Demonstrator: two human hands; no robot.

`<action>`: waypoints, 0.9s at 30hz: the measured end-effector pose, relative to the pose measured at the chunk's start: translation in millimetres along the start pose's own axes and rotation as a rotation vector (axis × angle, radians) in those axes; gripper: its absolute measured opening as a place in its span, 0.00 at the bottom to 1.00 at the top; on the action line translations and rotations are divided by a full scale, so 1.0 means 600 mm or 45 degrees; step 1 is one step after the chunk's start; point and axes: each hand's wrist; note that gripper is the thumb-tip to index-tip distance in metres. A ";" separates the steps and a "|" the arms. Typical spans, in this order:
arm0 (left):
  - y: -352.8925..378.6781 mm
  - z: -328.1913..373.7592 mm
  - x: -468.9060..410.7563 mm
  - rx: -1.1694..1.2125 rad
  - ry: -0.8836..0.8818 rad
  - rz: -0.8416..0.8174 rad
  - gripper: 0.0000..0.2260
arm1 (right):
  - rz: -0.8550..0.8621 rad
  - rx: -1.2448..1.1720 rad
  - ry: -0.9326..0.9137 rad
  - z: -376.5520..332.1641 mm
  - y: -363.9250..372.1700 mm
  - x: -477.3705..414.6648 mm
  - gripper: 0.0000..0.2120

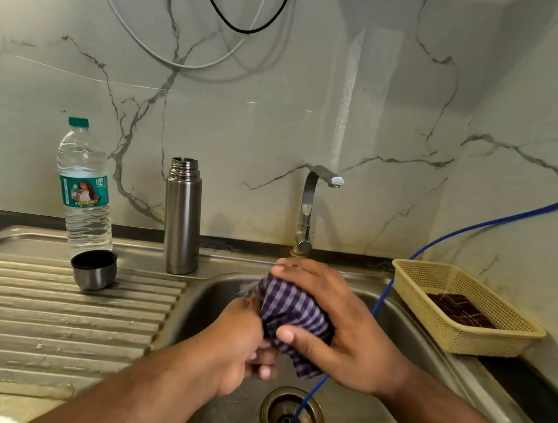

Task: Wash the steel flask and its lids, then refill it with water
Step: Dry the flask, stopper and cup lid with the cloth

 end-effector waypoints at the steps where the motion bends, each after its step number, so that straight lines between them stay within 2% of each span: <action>1: 0.001 -0.001 0.002 -0.005 -0.015 0.011 0.15 | -0.008 0.040 -0.045 0.001 -0.002 -0.002 0.29; 3: 0.008 -0.001 0.004 0.019 -0.009 0.017 0.15 | 0.028 0.048 -0.045 0.004 -0.004 -0.005 0.30; 7: 0.022 0.007 0.014 -0.035 0.049 0.083 0.19 | 0.237 -0.050 0.024 0.000 0.004 -0.001 0.28; 9: 0.022 0.003 0.017 -0.144 0.258 0.179 0.18 | 0.352 -0.068 0.058 -0.010 0.017 0.000 0.25; 10: 0.015 0.009 0.016 -0.057 0.369 0.250 0.16 | 0.416 -0.091 0.095 -0.016 0.023 0.000 0.24; 11: 0.010 0.013 0.017 -0.208 0.465 0.230 0.14 | 0.479 -0.126 0.147 -0.022 0.030 -0.001 0.22; 12: 0.008 -0.001 0.008 -0.469 0.699 0.325 0.15 | 0.534 -0.172 0.216 -0.028 0.035 -0.002 0.21; 14: 0.009 -0.026 0.001 -0.843 0.991 0.480 0.15 | 0.605 -0.272 0.394 -0.038 0.044 -0.005 0.20; 17: 0.011 -0.003 0.017 -1.146 0.954 0.446 0.27 | 0.614 -0.441 0.687 -0.041 0.051 -0.010 0.17; 19: 0.010 0.002 0.008 -1.358 1.185 0.710 0.27 | 0.616 -0.681 0.909 -0.038 0.053 -0.015 0.10; 20: 0.008 0.005 0.003 -1.388 1.218 0.721 0.27 | 0.613 -0.782 0.988 -0.035 0.053 -0.015 0.09; 22: 0.007 -0.001 -0.013 -1.300 1.286 0.628 0.30 | 0.629 -0.793 1.010 -0.031 0.048 -0.016 0.09; 23: 0.008 -0.005 -0.017 -1.140 1.236 0.567 0.32 | 0.638 -0.733 0.977 -0.030 0.044 -0.016 0.08; 24: 0.011 -0.005 -0.017 -0.958 1.081 0.493 0.33 | 0.639 -0.650 0.924 -0.031 0.039 -0.016 0.08; 27: 0.014 0.011 0.002 -0.261 0.300 0.198 0.35 | 0.631 -0.386 0.679 -0.035 0.025 -0.012 0.12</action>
Point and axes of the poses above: each hand's wrist, its own x-axis away from the middle knuckle, its own y-axis out of the palm, z = x × y, and after that the axes turned 4 degrees about z, right-handed
